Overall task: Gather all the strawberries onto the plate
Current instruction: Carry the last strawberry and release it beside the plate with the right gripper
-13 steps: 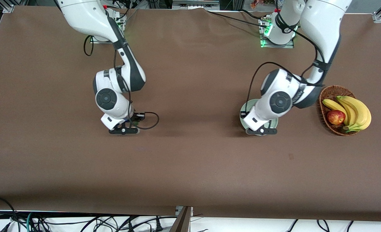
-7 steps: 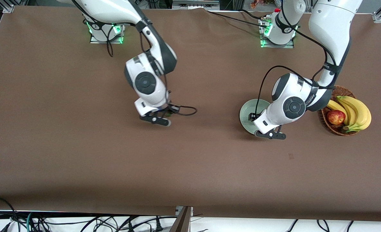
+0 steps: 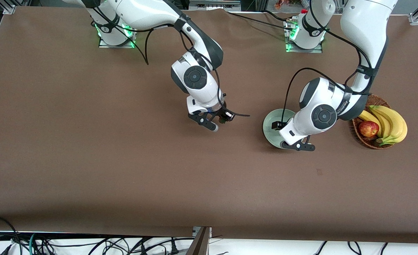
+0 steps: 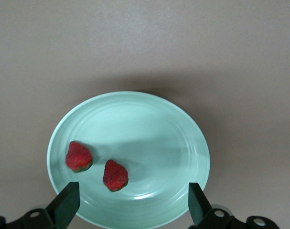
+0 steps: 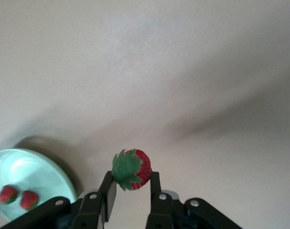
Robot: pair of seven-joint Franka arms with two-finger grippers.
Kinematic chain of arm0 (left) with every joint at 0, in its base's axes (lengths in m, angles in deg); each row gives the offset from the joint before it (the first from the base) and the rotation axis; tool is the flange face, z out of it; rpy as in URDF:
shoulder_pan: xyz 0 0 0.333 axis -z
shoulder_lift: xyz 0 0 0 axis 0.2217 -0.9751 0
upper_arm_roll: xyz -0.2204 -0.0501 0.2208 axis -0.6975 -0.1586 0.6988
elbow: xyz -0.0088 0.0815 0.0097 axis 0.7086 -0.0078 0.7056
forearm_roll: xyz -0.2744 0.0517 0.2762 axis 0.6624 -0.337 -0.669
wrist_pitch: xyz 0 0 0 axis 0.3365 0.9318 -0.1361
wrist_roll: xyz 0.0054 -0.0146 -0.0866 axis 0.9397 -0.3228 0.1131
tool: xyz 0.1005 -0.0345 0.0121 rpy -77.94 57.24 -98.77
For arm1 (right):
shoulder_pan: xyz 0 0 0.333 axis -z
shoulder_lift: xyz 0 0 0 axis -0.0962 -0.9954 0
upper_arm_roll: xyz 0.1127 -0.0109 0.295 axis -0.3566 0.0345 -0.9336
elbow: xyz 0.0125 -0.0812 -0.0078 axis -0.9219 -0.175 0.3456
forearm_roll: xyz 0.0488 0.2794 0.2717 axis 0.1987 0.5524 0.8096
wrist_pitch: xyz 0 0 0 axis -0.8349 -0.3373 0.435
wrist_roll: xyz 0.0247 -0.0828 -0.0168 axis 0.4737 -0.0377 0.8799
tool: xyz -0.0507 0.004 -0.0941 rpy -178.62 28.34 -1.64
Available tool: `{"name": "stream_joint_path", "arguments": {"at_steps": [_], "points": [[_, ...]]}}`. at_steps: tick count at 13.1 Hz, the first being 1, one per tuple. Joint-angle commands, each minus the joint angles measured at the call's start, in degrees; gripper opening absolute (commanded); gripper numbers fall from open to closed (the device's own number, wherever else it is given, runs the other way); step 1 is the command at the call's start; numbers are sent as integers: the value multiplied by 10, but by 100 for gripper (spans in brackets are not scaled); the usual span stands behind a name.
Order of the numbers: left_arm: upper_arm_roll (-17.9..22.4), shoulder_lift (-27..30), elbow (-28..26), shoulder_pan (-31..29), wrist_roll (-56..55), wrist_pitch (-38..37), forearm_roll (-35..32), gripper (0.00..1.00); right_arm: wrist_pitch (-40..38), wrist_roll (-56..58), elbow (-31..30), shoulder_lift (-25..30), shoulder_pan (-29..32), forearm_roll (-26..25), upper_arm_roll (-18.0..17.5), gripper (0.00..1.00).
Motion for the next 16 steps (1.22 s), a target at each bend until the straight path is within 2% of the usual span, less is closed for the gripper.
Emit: {"name": "stream_joint_path", "arguments": {"at_steps": [1, 3, 4, 5, 7, 8, 9, 11, 13, 15, 16], "points": [[-5, 14, -10, -6, -4, -9, -1, 100, 1, -1, 15, -12, 5, 13, -4, 34], [-5, 14, -11, -7, -5, -11, -1, 100, 22, -5, 17, -42, -8, 6, -4, 34], [-5, 14, -11, -7, -6, -13, -1, 100, 67, -10, 17, -62, -17, 4, -4, 34], [-5, 14, -11, -7, -6, -13, -1, 100, 94, -13, 17, -76, -29, 3, -3, 40], [-5, 15, -11, -7, -7, -14, 0, 100, 101, -14, 17, -85, -33, 3, -2, 61], [-6, 15, -11, -7, -7, -13, 0, 100, 101, -14, 15, -85, -34, 0, -2, 64], [-6, 15, -11, -7, -7, -13, 1, 100, 97, -12, 15, -80, -33, -5, -1, 77], [-6, 15, -9, -7, -8, -13, 17, 100, 46, -7, 19, -54, -23, -4, 1, 96], [-6, 22, -6, -6, -9, -13, 51, 100, -37, 13, 23, -15, 11, -4, 8, 99], [-15, 24, 0, 0, -45, -4, 110, 100, -94, 114, 17, 28, 44, -6, 9, 99], [-24, 24, 9, 2, -90, -3, 123, 100, -144, 139, 14, 43, 56, -6, 28, 99]]}}
